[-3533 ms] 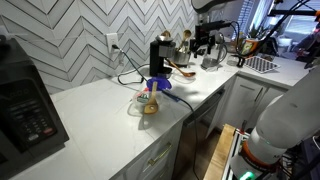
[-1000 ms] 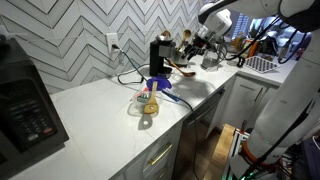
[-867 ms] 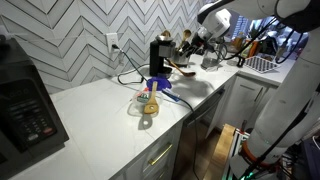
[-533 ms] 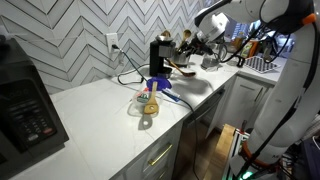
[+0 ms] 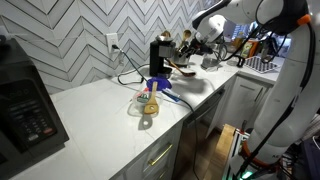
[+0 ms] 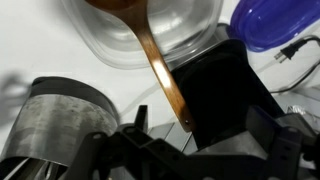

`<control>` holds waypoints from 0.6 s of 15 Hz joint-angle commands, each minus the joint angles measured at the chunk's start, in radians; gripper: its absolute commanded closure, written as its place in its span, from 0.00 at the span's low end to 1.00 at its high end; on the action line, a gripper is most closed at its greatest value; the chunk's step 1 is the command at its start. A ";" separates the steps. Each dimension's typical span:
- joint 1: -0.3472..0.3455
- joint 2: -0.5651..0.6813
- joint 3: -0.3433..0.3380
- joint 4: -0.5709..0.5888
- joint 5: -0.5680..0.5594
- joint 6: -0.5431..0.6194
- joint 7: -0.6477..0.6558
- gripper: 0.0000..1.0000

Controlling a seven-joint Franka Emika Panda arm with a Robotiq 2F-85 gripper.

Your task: Pick up the wooden spoon from the clear lunch box on the right and put it in the clear lunch box on the left

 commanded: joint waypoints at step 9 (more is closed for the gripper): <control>-0.068 0.133 0.081 -0.004 -0.050 0.129 -0.230 0.00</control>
